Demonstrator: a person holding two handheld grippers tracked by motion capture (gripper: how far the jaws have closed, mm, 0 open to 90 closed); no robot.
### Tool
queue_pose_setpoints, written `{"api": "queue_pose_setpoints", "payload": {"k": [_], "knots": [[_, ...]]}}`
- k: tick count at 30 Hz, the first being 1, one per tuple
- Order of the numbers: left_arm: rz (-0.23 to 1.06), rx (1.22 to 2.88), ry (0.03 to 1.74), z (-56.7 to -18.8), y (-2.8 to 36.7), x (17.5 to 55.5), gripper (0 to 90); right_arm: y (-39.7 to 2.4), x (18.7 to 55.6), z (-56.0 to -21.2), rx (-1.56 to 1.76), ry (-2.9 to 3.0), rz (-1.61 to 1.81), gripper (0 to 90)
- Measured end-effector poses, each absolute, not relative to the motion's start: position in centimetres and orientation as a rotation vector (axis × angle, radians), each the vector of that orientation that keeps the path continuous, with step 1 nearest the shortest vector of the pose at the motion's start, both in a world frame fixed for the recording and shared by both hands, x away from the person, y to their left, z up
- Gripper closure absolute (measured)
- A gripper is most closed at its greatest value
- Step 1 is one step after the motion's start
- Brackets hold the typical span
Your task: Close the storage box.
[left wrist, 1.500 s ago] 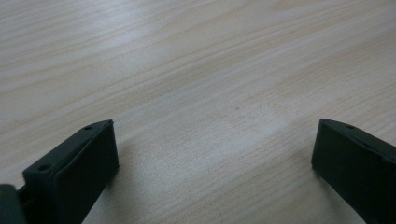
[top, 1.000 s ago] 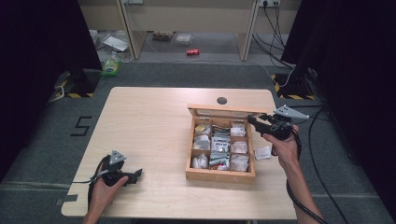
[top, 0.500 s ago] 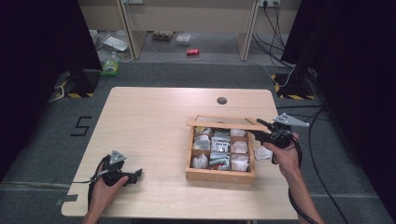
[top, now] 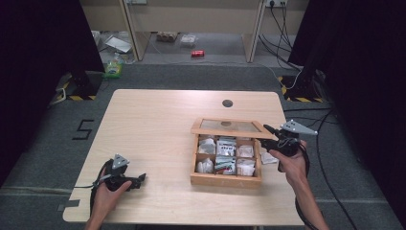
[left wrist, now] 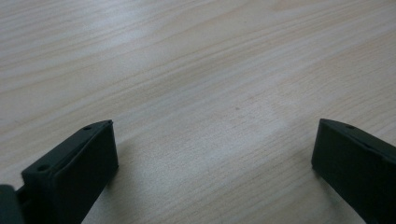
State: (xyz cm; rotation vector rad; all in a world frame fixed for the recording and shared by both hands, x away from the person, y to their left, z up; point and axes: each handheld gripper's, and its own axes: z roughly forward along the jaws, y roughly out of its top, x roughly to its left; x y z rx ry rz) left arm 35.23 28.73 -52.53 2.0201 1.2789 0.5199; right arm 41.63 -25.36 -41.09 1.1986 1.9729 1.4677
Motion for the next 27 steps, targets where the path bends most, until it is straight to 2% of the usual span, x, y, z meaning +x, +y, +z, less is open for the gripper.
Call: {"api": "queue_pose_setpoints", "payload": {"k": [27], "knots": [[0.520, 2.020, 1.279, -52.5, 28.7, 35.2, 0.0, -25.8, 39.1, -42.4, 1.206, 2.050, 1.469, 43.6]]}}
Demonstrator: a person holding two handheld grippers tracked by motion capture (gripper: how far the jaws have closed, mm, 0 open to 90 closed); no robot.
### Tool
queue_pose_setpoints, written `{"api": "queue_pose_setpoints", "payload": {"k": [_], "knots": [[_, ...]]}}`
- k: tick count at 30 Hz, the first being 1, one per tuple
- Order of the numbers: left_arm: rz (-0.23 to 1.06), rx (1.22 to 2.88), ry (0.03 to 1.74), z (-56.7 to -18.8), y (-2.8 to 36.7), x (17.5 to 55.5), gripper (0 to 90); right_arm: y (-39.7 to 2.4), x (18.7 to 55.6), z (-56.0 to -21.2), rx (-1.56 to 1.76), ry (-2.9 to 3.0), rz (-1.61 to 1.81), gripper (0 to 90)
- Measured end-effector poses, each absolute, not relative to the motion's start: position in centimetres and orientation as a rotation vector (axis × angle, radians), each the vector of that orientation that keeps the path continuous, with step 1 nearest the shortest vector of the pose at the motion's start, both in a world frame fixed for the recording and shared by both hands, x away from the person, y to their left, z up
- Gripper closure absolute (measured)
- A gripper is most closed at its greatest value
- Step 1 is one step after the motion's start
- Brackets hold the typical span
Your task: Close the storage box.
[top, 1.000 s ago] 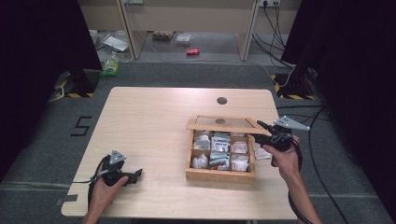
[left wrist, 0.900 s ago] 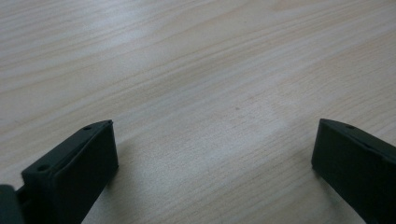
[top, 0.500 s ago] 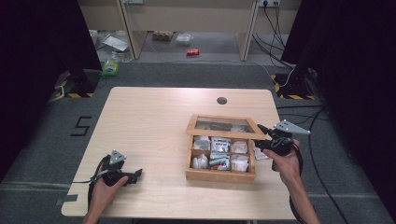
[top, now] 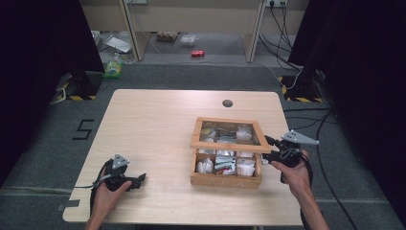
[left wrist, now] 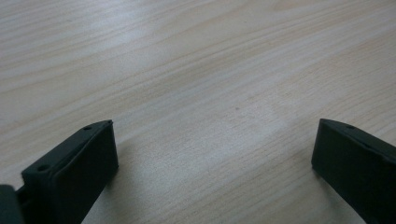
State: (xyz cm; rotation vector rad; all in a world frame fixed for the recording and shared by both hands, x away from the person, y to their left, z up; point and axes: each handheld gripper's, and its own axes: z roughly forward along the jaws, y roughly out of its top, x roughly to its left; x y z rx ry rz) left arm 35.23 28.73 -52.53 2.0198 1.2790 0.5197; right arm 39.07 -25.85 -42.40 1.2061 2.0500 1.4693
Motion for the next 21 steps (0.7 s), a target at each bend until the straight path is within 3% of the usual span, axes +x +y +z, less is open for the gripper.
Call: {"api": "queue_pose_setpoints", "payload": {"k": [21], "knots": [[0.520, 2.020, 1.279, -52.5, 28.7, 35.2, 0.0, -27.7, 36.8, -44.9, 1.247, 2.049, 1.472, 44.0]]}}
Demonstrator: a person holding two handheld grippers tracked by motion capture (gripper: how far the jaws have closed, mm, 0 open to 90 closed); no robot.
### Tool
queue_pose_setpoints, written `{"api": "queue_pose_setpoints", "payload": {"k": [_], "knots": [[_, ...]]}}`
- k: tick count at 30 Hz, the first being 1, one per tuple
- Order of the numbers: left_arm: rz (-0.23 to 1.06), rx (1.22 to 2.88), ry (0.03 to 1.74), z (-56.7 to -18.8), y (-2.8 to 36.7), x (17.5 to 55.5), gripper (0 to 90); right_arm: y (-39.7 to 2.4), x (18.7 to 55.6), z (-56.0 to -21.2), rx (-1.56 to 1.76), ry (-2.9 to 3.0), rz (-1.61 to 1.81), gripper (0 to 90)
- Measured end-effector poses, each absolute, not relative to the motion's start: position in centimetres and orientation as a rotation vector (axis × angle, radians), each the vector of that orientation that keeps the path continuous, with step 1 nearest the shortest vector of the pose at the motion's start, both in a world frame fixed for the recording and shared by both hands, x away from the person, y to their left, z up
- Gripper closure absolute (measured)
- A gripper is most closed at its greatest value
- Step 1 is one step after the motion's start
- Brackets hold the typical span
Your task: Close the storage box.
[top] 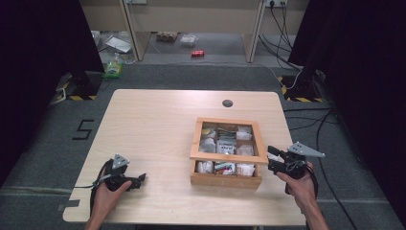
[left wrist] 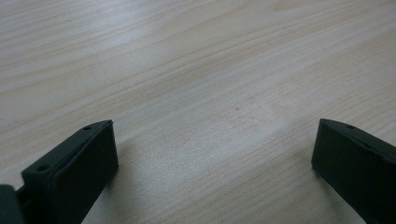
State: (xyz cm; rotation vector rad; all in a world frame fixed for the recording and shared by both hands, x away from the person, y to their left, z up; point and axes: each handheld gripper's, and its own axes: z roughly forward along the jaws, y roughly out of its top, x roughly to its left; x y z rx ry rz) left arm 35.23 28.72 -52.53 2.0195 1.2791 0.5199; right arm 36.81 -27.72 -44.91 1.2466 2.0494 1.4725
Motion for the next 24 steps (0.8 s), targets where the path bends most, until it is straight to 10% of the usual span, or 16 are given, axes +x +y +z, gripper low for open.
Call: {"api": "queue_pose_setpoints", "payload": {"k": [24], "knots": [[0.520, 2.020, 1.279, -52.5, 28.7, 35.2, 0.0, -28.1, 36.8, -46.7, 1.257, 2.088, 1.342, 45.1]]}}
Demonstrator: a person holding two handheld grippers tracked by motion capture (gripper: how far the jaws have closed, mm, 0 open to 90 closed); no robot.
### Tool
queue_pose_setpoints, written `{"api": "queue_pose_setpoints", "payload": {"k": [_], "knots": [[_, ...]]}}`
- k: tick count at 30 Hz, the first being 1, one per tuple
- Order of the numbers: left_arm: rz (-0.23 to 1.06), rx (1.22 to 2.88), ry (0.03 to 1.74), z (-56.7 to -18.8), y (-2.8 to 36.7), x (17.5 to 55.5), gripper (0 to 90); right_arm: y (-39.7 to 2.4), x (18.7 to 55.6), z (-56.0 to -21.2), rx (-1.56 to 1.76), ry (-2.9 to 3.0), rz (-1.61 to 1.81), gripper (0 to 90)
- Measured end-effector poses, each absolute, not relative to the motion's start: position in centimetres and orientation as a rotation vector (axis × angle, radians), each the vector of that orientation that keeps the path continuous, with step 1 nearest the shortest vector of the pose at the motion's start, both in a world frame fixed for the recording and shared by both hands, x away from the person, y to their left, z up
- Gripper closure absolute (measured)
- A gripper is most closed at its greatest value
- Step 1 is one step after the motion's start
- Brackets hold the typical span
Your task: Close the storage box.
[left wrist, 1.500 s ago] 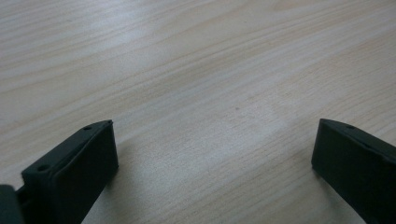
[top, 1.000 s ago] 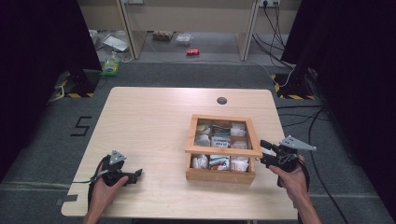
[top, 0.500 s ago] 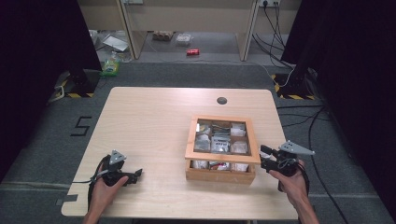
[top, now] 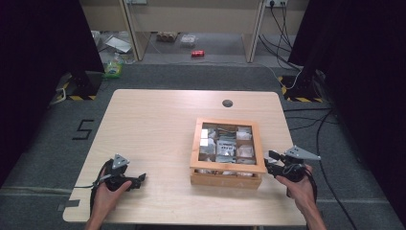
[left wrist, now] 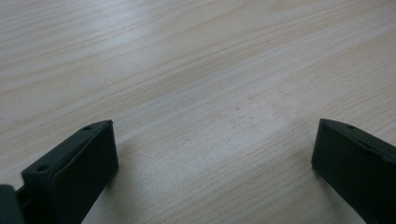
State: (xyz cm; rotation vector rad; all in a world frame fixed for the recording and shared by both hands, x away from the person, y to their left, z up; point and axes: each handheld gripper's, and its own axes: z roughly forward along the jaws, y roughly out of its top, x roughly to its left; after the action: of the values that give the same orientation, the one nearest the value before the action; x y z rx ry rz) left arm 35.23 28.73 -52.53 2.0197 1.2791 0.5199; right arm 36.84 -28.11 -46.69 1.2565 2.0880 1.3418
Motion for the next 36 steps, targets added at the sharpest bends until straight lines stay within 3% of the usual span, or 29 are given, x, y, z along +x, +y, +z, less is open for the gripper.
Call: {"api": "queue_pose_setpoints", "payload": {"k": [22, 36], "knots": [[0.520, 2.021, 1.278, -52.5, 28.7, 35.2, 0.0, -29.6, 37.0, -46.7, 1.368, 2.006, 1.376, 42.9], [0.520, 2.020, 1.278, -52.5, 28.7, 35.2, 0.0, -30.3, 35.2, -47.4, 1.418, 2.003, 1.308, 35.6]]}}
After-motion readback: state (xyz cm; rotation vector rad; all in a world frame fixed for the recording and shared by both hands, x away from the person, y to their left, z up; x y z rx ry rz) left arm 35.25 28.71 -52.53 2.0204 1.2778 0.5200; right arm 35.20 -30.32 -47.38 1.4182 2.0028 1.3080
